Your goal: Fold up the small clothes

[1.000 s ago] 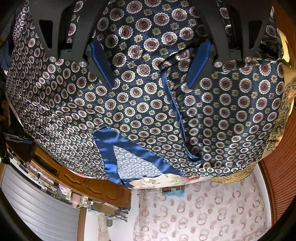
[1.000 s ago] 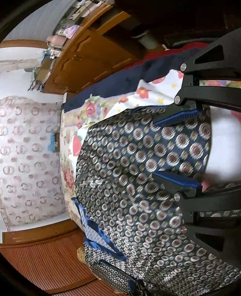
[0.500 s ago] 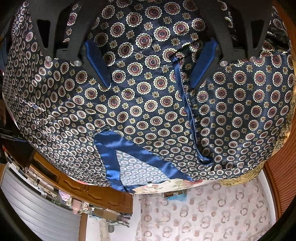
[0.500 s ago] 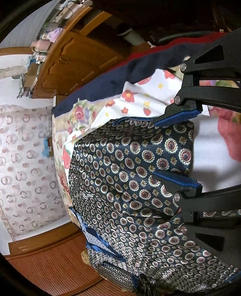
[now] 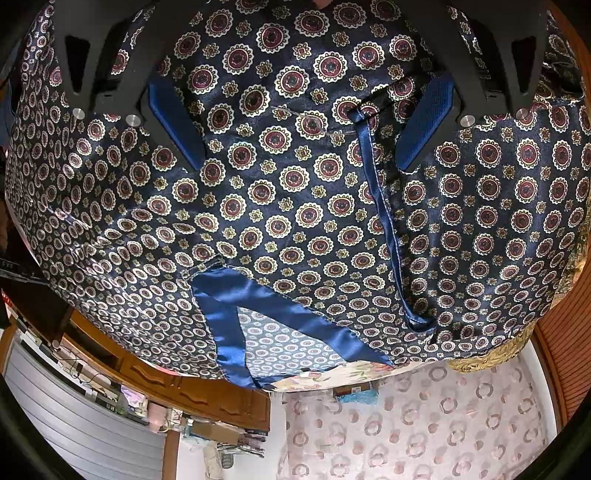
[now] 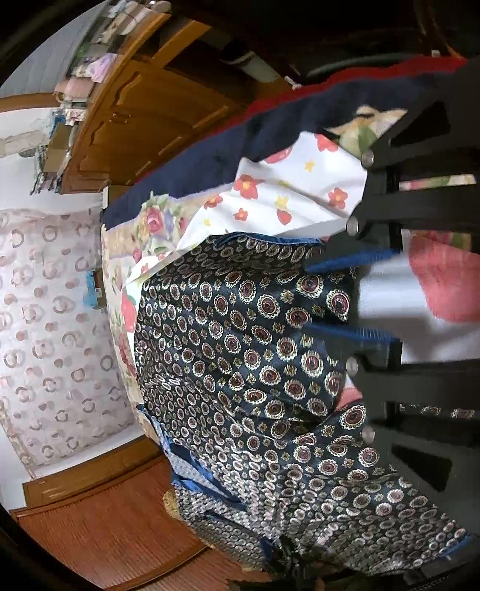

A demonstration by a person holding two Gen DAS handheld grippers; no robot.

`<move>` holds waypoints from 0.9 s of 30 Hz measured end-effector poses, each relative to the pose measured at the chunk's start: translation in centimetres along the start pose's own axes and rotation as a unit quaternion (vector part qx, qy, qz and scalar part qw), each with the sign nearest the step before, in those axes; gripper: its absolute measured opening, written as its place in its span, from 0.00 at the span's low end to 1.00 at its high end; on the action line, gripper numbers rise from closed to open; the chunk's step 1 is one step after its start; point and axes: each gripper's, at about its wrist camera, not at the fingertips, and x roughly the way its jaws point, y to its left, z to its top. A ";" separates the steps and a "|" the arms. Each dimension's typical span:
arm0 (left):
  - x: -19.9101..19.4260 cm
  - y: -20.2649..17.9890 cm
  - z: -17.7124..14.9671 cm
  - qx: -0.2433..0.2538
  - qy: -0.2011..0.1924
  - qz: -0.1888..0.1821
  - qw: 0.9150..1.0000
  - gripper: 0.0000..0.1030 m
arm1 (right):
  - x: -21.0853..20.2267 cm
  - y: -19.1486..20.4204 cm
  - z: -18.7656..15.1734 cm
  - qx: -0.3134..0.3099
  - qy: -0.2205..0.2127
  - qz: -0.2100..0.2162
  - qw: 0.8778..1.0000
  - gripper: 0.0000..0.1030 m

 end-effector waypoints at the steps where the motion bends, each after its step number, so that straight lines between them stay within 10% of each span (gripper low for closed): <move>1: 0.0 0.0 0.0 0.000 0.000 0.000 1.000 1.00 | -0.1 0.3 0.1 -0.011 -0.001 -0.012 1.000 0.08; 14: -1.0 0.9 -0.1 -0.020 -0.021 0.001 1.000 1.00 | -3.3 8.3 4.6 -0.115 -0.098 -0.009 0.989 0.04; 27: -9.0 1.0 -0.1 -0.026 -0.137 0.013 0.990 1.00 | 2.6 13.9 3.6 -0.158 -0.041 0.056 0.985 0.04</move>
